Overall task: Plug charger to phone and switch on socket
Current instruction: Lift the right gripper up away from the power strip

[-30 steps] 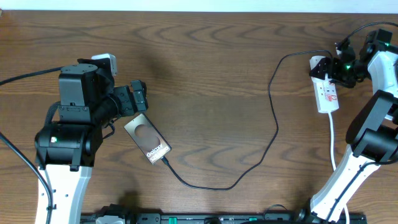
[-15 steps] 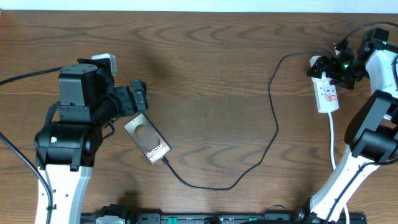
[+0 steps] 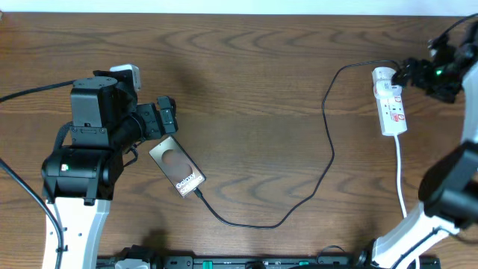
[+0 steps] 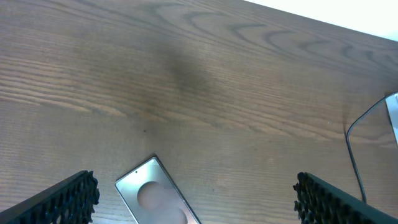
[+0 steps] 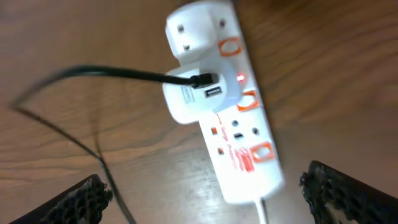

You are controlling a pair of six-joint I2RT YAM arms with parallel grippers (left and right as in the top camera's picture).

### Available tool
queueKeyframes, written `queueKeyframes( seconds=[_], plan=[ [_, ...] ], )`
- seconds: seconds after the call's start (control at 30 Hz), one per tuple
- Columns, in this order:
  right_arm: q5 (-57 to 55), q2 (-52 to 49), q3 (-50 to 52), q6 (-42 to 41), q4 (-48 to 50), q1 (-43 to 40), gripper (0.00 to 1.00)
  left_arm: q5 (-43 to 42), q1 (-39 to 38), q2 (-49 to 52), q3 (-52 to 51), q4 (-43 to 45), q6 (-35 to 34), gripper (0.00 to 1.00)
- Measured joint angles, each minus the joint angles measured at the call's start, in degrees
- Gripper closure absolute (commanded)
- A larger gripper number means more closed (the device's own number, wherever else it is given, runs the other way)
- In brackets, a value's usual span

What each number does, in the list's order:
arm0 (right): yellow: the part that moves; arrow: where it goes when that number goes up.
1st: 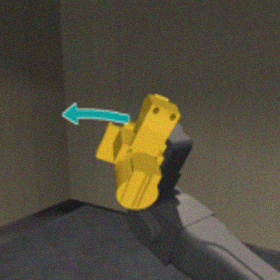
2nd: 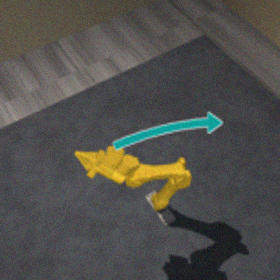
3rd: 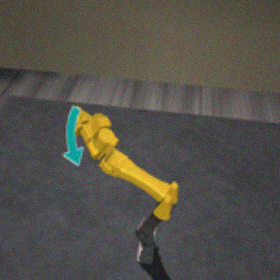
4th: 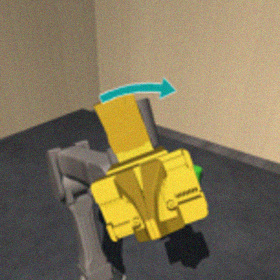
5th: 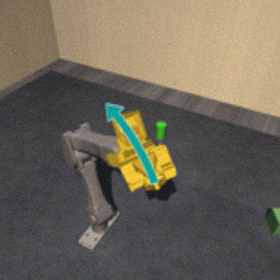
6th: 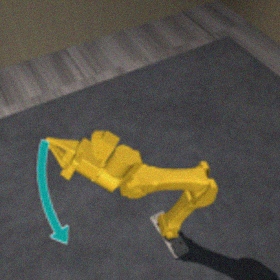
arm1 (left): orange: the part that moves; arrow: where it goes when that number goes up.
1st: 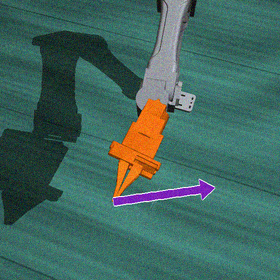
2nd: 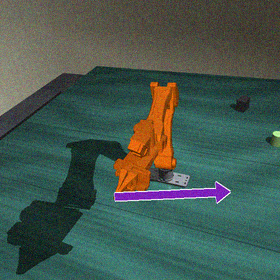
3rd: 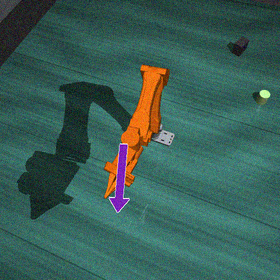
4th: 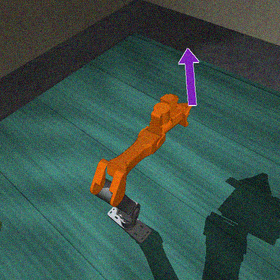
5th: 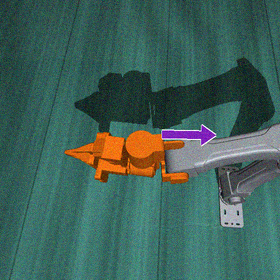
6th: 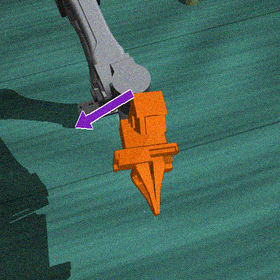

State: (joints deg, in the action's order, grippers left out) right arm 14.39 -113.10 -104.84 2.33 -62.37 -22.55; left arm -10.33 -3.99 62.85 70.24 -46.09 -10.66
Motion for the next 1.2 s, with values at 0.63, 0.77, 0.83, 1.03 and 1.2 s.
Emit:
queueKeyframes(
  seconds=[0.63, 0.77, 0.83, 1.03, 1.2],
  plan=[
    [-10.9, 16.9, 0.0, -12.4, -12.2, 2.6, 0.01, 0.0, 0.0, 0.0, 0.0, 0.0, 0.0, 0.01],
    [-12.5, 19.1, 0.0, -12.9, -14.6, 2.9, 0.01, 0.0, 0.0, 0.0, 0.0, 0.0, 0.0, 0.00],
    [-13.0, 19.7, 0.0, -13.0, -15.0, 2.9, 0.01, 0.0, 0.0, 0.0, 0.0, 0.0, 0.0, 0.00],
    [-13.4, 19.8, 0.0, -13.1, -15.0, 2.9, 0.01, 0.0, 0.0, 0.0, 0.0, 0.0, 0.0, 0.00],
    [-13.7, 19.8, 0.0, -13.1, -15.0, 2.9, 0.01, 0.0, 0.0, 0.0, 0.0, 0.0, 0.0, 0.00]
  ],
)
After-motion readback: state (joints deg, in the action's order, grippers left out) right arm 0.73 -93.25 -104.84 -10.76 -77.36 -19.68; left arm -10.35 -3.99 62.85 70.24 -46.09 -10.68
